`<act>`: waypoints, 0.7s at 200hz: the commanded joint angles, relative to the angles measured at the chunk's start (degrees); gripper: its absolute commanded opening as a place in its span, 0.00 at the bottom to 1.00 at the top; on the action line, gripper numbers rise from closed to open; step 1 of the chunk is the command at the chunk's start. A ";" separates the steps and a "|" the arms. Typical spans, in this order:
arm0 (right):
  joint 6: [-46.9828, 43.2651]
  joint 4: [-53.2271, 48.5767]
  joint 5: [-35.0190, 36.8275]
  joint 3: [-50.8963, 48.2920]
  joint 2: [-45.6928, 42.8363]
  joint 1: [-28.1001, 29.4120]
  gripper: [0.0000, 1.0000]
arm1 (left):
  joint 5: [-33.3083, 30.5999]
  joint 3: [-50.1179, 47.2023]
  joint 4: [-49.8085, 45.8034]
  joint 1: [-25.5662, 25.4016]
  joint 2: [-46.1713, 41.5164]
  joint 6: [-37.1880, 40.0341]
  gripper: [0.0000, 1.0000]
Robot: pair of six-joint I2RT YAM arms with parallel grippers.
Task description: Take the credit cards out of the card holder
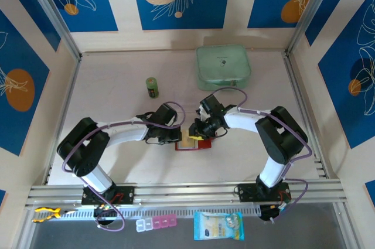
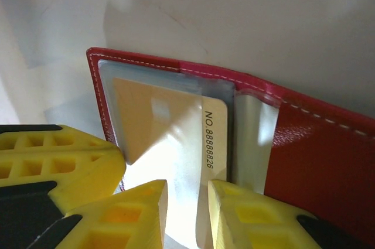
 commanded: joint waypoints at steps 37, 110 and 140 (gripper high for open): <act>-2.13 -4.92 3.38 1.13 -1.94 -0.16 0.27 | -0.77 -1.28 -1.30 0.13 1.54 1.09 0.00; -3.76 -8.84 6.48 1.47 -4.98 -0.70 0.28 | -0.88 -2.33 -1.98 0.81 1.76 1.41 0.00; -3.68 -8.77 6.30 0.16 -5.10 -1.33 0.30 | -0.68 -3.12 -1.99 0.96 1.52 1.40 0.00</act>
